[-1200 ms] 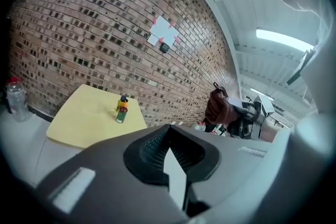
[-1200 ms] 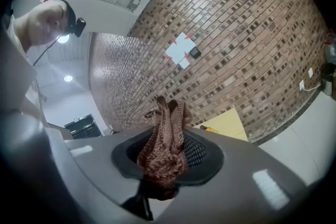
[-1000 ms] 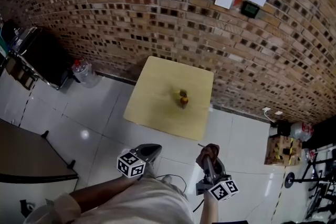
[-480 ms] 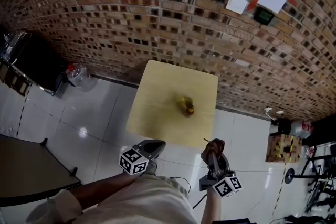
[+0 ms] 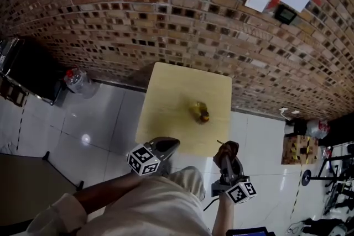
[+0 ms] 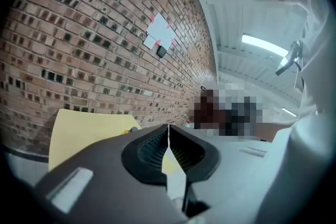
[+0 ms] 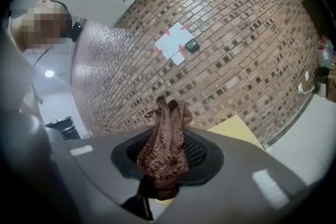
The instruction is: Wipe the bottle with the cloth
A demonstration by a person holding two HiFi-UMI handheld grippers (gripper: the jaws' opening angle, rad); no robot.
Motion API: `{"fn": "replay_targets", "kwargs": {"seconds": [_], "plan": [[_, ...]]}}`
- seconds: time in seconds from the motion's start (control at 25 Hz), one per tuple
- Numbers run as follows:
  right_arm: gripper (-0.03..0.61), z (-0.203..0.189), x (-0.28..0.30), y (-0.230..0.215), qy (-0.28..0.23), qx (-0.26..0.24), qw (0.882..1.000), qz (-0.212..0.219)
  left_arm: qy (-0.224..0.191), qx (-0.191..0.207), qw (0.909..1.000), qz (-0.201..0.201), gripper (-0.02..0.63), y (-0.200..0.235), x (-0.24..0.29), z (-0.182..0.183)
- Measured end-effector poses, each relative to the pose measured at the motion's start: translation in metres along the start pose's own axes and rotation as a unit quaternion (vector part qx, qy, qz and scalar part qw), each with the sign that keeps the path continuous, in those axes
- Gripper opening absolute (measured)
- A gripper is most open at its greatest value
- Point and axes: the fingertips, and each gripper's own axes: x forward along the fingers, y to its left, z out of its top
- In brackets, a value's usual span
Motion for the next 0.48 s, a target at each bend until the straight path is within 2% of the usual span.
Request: {"fn": "replay_targets", "kwargs": {"seconds": [0.24,0.48], "plan": [[0.091,0.017,0.001,-0.006,-0.013,-0.009,1.0,-0.006,-0.011,0.026,0.9993,-0.023,0.012,-0.005,0.013,0.018],[0.091,0.039,0.004,-0.028,-0.019,-0.007,1.0,0.004,-0.002,0.03,0.9995,-0.011,0.046,0.004,0.038,0.03]]}}
